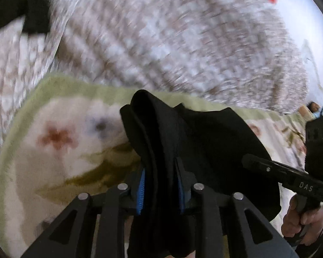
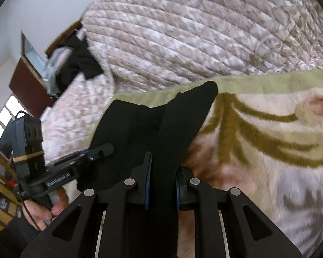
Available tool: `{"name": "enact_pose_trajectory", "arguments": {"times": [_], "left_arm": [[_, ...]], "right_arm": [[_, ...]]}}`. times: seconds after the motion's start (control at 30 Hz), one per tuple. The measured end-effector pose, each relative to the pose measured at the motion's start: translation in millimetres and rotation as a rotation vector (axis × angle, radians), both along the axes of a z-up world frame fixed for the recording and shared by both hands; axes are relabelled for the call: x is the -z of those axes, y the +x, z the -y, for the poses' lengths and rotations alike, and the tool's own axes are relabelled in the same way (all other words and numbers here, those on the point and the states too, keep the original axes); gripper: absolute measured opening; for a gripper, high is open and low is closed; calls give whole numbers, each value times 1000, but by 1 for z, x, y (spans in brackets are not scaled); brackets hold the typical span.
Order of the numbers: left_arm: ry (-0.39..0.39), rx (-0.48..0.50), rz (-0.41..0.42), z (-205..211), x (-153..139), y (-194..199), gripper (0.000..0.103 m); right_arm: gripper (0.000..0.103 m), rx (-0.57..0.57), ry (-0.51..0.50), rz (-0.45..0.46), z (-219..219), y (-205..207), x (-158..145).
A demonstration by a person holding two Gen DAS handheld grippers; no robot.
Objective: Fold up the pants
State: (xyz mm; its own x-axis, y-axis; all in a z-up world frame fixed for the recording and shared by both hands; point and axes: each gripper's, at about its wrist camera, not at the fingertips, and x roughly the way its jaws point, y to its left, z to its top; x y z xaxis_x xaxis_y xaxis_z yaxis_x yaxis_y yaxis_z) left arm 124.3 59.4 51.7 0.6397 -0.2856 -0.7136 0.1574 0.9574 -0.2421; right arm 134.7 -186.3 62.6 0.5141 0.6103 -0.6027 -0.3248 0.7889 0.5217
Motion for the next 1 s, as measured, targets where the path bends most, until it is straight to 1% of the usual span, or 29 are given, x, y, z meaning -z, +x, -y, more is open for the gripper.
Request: {"name": "enact_pose_trajectory", "arguments": {"times": [0.03,0.07,0.1,0.13,0.2,0.3,0.33,0.43,0.47,0.5,0.57,0.63,0.67,0.7,0.73,0.87,0.93,1.0], "left_arm": [[12,-17,-43,-3,11,5,36],[16,-39,-81,-7,20,8,39],[-1,-47,-90,-12,23,8,41],[-10,-51,-79,-16,21,5,41],[30,-94,-37,-21,11,-3,41],[23,-124,4,-26,0,-17,41],[19,-121,18,-24,-2,-25,41],[49,-72,61,-7,-2,-51,41],[63,-58,68,-1,0,-55,41],[74,-42,71,6,2,-61,41],[92,-9,61,15,12,-72,41],[142,-5,38,20,24,-75,41],[154,-1,40,21,29,-77,41],[155,0,47,21,29,-78,41],[157,-2,50,22,27,-78,41],[152,-19,49,18,25,-79,41],[162,-30,48,16,26,-80,41],[149,-42,27,12,30,-78,42]], "right_arm": [[19,12,-16,-30,0,7,11],[22,24,-35,-62,2,12,21],[30,41,-51,-93,5,14,30],[32,53,-45,-105,10,13,33],[32,80,-71,-76,18,7,25],[32,107,-105,-11,24,-6,8],[32,105,-112,3,24,-12,2],[31,72,-154,54,12,-33,-9],[28,56,-173,71,5,-41,-11],[25,33,-195,93,-2,-53,-14],[25,-3,-237,109,-14,-68,-12],[25,-28,-282,88,-23,-74,-1],[25,-43,-325,61,-27,-74,12],[25,-38,-347,55,-29,-74,18],[25,-39,-351,63,-29,-76,21],[25,-20,-335,87,-24,-79,11],[25,-14,-332,101,-23,-84,8],[25,-5,-338,116,-22,-87,6]]}}
